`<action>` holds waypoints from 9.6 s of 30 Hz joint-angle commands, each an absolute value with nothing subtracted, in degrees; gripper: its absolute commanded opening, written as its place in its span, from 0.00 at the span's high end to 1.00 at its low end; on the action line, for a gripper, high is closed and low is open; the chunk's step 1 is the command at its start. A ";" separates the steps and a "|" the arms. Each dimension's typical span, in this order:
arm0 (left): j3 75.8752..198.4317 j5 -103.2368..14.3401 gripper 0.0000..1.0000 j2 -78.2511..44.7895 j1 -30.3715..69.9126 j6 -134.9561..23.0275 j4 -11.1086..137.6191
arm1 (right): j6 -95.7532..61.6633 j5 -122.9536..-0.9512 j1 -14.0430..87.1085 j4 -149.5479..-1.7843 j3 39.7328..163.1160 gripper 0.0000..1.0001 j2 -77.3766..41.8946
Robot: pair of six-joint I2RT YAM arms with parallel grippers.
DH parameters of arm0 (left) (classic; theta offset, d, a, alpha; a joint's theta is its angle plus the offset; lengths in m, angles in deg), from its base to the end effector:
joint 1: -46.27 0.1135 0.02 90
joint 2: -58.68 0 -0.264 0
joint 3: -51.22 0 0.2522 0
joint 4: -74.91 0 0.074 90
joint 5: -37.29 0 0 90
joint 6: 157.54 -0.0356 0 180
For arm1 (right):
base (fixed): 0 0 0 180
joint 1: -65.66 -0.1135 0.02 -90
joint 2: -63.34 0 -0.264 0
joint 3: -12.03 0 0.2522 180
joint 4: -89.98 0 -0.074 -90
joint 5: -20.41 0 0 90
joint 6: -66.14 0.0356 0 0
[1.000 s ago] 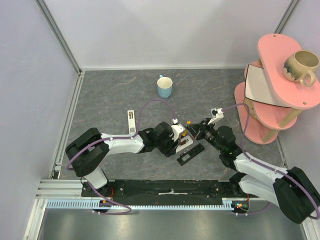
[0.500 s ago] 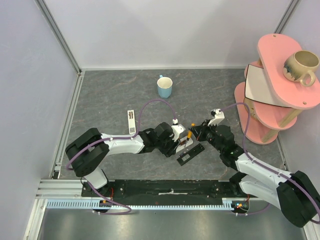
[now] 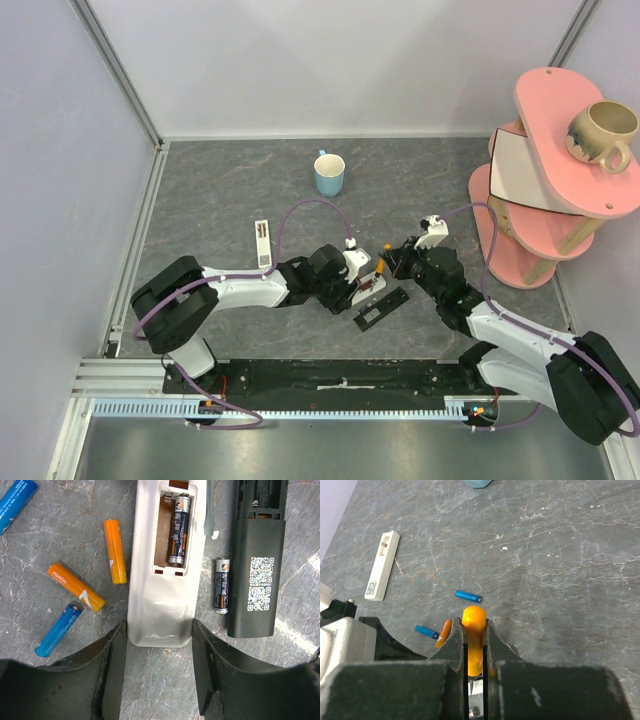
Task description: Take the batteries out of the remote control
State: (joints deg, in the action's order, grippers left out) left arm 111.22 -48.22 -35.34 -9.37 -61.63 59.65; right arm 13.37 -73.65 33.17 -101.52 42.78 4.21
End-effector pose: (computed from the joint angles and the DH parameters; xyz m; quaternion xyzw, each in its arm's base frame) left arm 0.1777 -0.2649 0.1528 0.4063 0.8442 -0.2094 0.2799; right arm 0.1795 0.1113 0.1884 0.0543 0.8012 0.3169 0.5047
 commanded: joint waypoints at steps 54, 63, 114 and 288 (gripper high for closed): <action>111.30 -52.10 0.98 -36.60 -9.19 -62.09 55.70 | -0.92 -104.30 19.96 -89.28 57.86 1.00 -6.80; 111.30 -52.18 0.98 -36.60 -9.28 -62.09 55.70 | -3.29 -108.70 15.65 -85.50 61.20 1.00 -10.05; 111.57 -52.01 0.98 -37.04 -9.28 -62.09 55.53 | 10.51 -91.40 18.46 -115.02 36.43 1.00 0.67; 112.80 -50.69 0.98 -38.88 -9.19 -62.01 54.12 | 7.97 -73.97 25.67 -134.99 26.49 1.00 1.01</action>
